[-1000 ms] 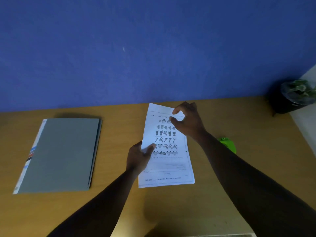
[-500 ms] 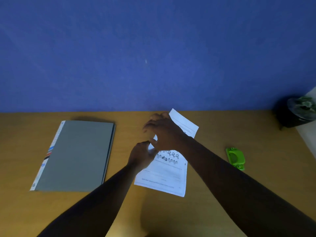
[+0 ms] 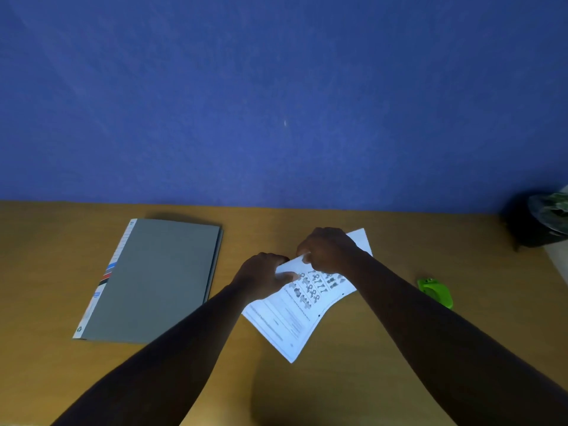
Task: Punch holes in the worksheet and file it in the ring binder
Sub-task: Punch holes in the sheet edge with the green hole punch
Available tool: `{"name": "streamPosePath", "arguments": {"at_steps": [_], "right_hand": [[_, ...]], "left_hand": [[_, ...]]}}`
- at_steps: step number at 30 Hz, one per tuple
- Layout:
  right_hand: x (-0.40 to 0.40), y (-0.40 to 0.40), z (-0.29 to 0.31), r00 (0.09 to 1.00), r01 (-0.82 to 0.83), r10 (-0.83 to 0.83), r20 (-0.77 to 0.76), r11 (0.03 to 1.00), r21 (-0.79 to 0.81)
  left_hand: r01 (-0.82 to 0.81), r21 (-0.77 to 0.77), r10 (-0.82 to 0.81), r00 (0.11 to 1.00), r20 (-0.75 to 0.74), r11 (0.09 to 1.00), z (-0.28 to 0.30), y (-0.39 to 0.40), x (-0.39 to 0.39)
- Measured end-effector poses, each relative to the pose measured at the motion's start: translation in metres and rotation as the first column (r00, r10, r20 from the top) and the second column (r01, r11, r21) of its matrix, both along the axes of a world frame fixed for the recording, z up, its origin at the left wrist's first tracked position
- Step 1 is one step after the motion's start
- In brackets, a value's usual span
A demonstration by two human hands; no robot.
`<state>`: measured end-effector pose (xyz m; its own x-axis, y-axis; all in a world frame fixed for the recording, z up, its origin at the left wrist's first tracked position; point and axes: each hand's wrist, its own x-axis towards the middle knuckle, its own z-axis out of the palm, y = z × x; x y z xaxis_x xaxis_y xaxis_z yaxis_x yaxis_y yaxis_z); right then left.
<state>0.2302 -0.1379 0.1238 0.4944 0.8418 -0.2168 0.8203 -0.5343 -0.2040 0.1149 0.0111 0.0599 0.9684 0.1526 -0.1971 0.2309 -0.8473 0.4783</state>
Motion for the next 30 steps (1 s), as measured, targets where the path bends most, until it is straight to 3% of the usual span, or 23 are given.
{"name": "streamPosePath", "arguments": {"at_steps": [5, 10, 15, 19, 24, 30], "right_hand": [[0.011, -0.017, -0.001, 0.982, 0.175, -0.174, -0.066, 0.985, 0.002], [0.025, -0.038, -0.002, 0.923, 0.359, -0.348, -0.162, 0.932, 0.042], [0.034, -0.053, -0.005, 0.813, 0.545, -0.502, -0.296, 0.834, 0.084], [0.034, -0.062, -0.014, 0.621, 0.736, -0.594, -0.511, 0.666, 0.121], [0.021, -0.07, -0.031, 0.31, 0.908, -0.596, -0.74, 0.418, 0.043], [0.006, -0.076, -0.075, 0.142, 0.953, -0.67, -0.729, 0.291, -0.082]], "left_hand": [[-0.072, -0.108, 0.071, 0.997, -0.009, 0.992, 0.004, 0.017, -0.006], [-0.225, -0.204, 0.247, 0.965, 0.089, 0.953, 0.004, 0.036, -0.018], [-0.433, -0.392, 0.521, 0.84, 0.152, 0.812, -0.005, 0.045, -0.027], [-0.551, -0.479, 0.651, 0.757, 0.058, 0.683, -0.018, 0.04, -0.033], [-0.613, -0.525, 0.666, 0.738, -0.11, 0.591, -0.042, 0.027, -0.041], [-0.584, -0.692, 0.578, 0.763, -0.289, 0.425, -0.067, 0.01, -0.05]]}}
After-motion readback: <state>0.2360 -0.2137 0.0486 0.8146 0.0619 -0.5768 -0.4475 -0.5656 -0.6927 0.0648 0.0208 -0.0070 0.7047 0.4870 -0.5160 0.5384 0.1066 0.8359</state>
